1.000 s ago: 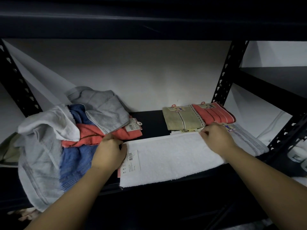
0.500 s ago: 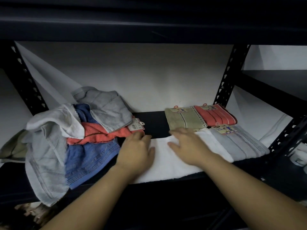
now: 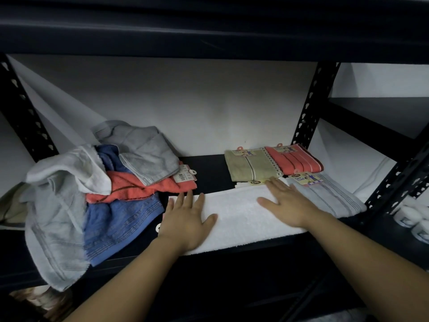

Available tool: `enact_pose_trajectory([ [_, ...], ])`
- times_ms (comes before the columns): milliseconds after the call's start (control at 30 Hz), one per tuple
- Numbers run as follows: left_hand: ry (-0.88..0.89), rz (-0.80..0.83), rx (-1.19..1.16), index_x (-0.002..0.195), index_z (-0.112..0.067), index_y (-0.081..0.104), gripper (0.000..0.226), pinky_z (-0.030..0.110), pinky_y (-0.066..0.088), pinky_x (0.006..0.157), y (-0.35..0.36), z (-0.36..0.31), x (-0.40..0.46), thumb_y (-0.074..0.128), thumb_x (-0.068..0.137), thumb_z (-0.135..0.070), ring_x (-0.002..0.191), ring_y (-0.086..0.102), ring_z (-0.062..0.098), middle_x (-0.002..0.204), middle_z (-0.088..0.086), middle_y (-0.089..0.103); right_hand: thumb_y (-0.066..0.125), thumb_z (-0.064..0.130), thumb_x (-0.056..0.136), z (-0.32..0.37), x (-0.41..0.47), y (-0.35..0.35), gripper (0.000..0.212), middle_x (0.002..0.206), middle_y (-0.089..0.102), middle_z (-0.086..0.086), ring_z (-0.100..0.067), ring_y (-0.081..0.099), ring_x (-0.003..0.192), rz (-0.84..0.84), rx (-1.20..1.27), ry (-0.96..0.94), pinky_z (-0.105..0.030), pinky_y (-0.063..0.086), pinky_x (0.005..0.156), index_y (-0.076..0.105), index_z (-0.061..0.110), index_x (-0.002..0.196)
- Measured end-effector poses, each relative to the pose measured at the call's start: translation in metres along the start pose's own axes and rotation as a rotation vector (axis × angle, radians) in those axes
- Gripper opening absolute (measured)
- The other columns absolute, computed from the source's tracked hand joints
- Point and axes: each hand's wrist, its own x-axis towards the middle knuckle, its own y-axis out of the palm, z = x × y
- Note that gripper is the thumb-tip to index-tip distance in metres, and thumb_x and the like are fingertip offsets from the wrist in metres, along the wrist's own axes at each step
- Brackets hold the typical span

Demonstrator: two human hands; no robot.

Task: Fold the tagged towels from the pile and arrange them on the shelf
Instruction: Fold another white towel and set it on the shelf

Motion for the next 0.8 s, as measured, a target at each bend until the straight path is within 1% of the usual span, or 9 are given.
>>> enact_pose_trajectory([
  [133, -0.001, -0.017, -0.018, 0.165, -0.028, 0.004, 0.083, 0.049, -0.004, 0.128, 0.000, 0.000, 0.000, 0.017, 0.098, -0.075, 0.159, -0.006, 0.027, 0.173, 0.008, -0.002, 0.021, 0.085, 0.091, -0.003, 0.003, -0.001, 0.097, 0.173, -0.008, 0.006, -0.021, -0.007, 0.160, 0.020, 0.076, 0.044, -0.043, -0.003, 0.130, 0.005, 0.027, 0.166],
  [200, 0.000, -0.024, -0.040, 0.165, -0.028, 0.006, 0.083, 0.049, -0.004, 0.128, 0.000, 0.000, 0.001, 0.019, 0.098, -0.075, 0.160, -0.005, 0.026, 0.173, 0.008, 0.000, 0.033, 0.079, 0.094, -0.001, 0.000, -0.002, 0.092, 0.173, 0.011, 0.000, -0.026, 0.010, 0.160, -0.077, 0.101, 0.062, -0.044, 0.014, 0.129, 0.018, 0.024, 0.165],
  [267, 0.004, -0.049, -0.098, 0.165, -0.027, 0.012, 0.083, 0.049, -0.002, 0.128, 0.000, 0.002, 0.002, 0.023, 0.098, -0.074, 0.160, -0.002, 0.026, 0.173, 0.007, 0.005, 0.051, 0.062, 0.097, 0.001, -0.007, -0.006, 0.071, 0.154, 0.046, -0.009, -0.033, 0.041, 0.143, -0.306, 0.045, 0.100, -0.044, 0.040, 0.112, 0.046, 0.016, 0.150],
  [333, 0.023, -0.125, -0.176, 0.162, -0.025, 0.025, 0.081, 0.049, 0.005, 0.128, -0.001, 0.003, 0.002, 0.034, 0.097, -0.072, 0.158, 0.009, 0.027, 0.171, 0.007, 0.017, 0.057, 0.060, 0.093, 0.003, -0.014, -0.011, 0.060, 0.131, 0.058, -0.011, -0.032, 0.056, 0.120, -0.411, -0.006, 0.186, -0.042, 0.051, 0.088, 0.058, 0.012, 0.129],
  [400, 0.109, -0.238, -0.175, 0.152, -0.020, 0.044, 0.072, 0.043, 0.019, 0.125, -0.003, 0.003, 0.002, 0.048, 0.095, -0.065, 0.149, 0.028, 0.029, 0.160, 0.007, 0.038, 0.055, 0.069, 0.091, 0.001, -0.019, -0.013, 0.068, 0.124, 0.061, -0.008, -0.029, 0.061, 0.110, -0.296, 0.016, 0.317, -0.038, 0.048, 0.073, 0.054, 0.013, 0.129],
  [467, 0.258, -0.293, -0.179, 0.136, -0.019, 0.061, 0.059, 0.035, 0.030, 0.117, -0.004, -0.001, 0.002, 0.055, 0.092, -0.058, 0.136, 0.043, 0.026, 0.145, 0.004, 0.054, 0.056, 0.073, 0.089, 0.001, -0.019, -0.013, 0.074, 0.124, 0.063, -0.008, -0.028, 0.062, 0.109, -0.193, 0.018, 0.373, -0.036, 0.044, 0.070, 0.053, 0.012, 0.132],
  [567, 0.451, -0.204, -0.270, 0.132, -0.024, 0.067, 0.046, 0.021, 0.029, 0.115, -0.006, -0.012, 0.002, 0.060, 0.096, -0.053, 0.138, 0.043, 0.014, 0.143, -0.005, 0.057, 0.067, 0.068, 0.086, -0.002, -0.013, -0.014, 0.055, 0.095, 0.065, -0.004, -0.025, 0.062, 0.089, -0.221, 0.114, 0.344, -0.034, 0.042, 0.062, 0.056, 0.015, 0.093],
  [633, 0.527, -0.155, -0.273, 0.133, -0.028, 0.067, 0.044, 0.016, 0.027, 0.113, -0.006, -0.018, 0.004, 0.060, 0.097, -0.051, 0.139, 0.042, 0.008, 0.145, -0.009, 0.056, 0.075, 0.059, 0.083, -0.002, -0.010, -0.015, 0.050, 0.082, 0.061, -0.001, -0.024, 0.062, 0.082, -0.221, 0.211, 0.347, -0.034, 0.042, 0.061, 0.054, 0.014, 0.080],
  [800, 0.551, -0.118, -0.237, 0.132, -0.033, 0.067, 0.043, 0.033, 0.040, 0.112, -0.004, -0.020, 0.012, 0.056, 0.096, -0.054, 0.132, 0.049, 0.009, 0.140, -0.011, 0.060, 0.081, 0.034, 0.085, 0.001, -0.008, -0.027, 0.047, 0.101, 0.070, -0.023, -0.030, 0.066, 0.084, -0.237, 0.396, 0.325, -0.032, 0.039, 0.067, 0.069, -0.009, 0.099],
])
